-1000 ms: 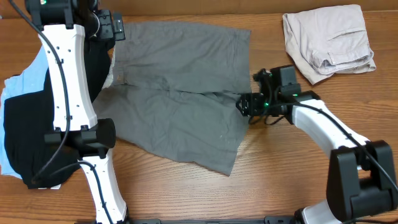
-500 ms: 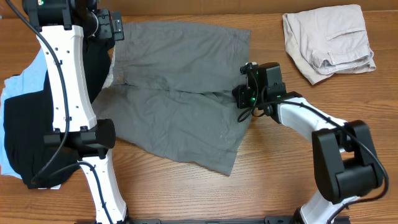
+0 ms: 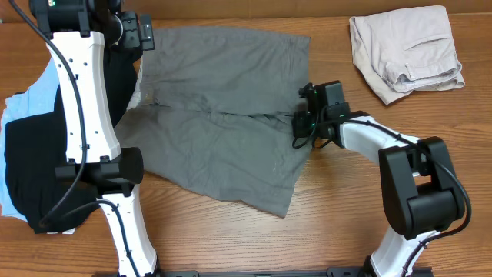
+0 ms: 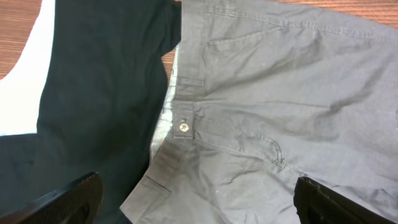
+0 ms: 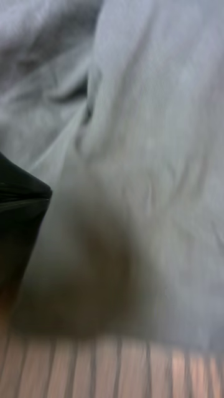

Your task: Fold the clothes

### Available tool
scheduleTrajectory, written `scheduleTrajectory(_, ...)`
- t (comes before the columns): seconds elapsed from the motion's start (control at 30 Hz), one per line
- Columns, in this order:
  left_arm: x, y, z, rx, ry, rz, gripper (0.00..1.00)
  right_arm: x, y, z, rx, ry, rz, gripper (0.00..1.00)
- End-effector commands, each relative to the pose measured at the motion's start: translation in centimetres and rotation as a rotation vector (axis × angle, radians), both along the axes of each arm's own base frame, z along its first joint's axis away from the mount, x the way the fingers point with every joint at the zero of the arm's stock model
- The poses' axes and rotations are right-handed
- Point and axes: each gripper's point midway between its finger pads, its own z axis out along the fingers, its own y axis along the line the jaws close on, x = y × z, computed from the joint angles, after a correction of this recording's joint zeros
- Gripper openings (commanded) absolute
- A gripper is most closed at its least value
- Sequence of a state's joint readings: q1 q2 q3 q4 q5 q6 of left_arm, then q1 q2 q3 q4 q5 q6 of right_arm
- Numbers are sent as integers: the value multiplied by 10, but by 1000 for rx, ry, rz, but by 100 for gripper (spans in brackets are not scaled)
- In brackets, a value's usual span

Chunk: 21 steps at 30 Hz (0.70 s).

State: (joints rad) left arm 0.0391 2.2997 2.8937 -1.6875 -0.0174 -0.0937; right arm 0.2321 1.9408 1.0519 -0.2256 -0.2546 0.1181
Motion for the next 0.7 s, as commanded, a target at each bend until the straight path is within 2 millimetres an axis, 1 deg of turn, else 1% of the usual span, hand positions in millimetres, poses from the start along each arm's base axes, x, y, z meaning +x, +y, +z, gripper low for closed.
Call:
scheduleTrajectory(0.0,-3,-14,2,-1,4,-54,100,-2,-69,-34,-119,86,-179,5)
scheduleTrajectory(0.1,-4,-16,-6,-1,31,-60,100,4,-90,-31,-74,81,-213,5)
scheduleTrajectory(0.17,-4,-16,-10,-2,44,-60,100,11,-99,-25,-46,55,-195,5)
scheduleTrajectory(0.3,-2,-17,-13,-5,46,-61,100,25,-110,-16,-45,14,-209,5)
scheduleTrajectory(0.47,-3,-17,-13,-6,52,-62,100,45,-125,3,-30,-32,-238,5)
scheduleTrajectory(0.5,-5,-17,-14,-5,60,-62,100,52,-124,16,10,-31,-229,5)
scheduleTrajectory(0.57,-5,-17,-14,-2,60,-68,100,59,-121,36,49,-27,-215,5)
scheduleTrajectory(0.63,-5,-17,-12,-1,56,-71,100,66,-117,62,77,-33,-199,5)
scheduleTrajectory(0.67,-6,-17,-10,-1,50,-71,100,71,-110,92,102,-64,-149,10)
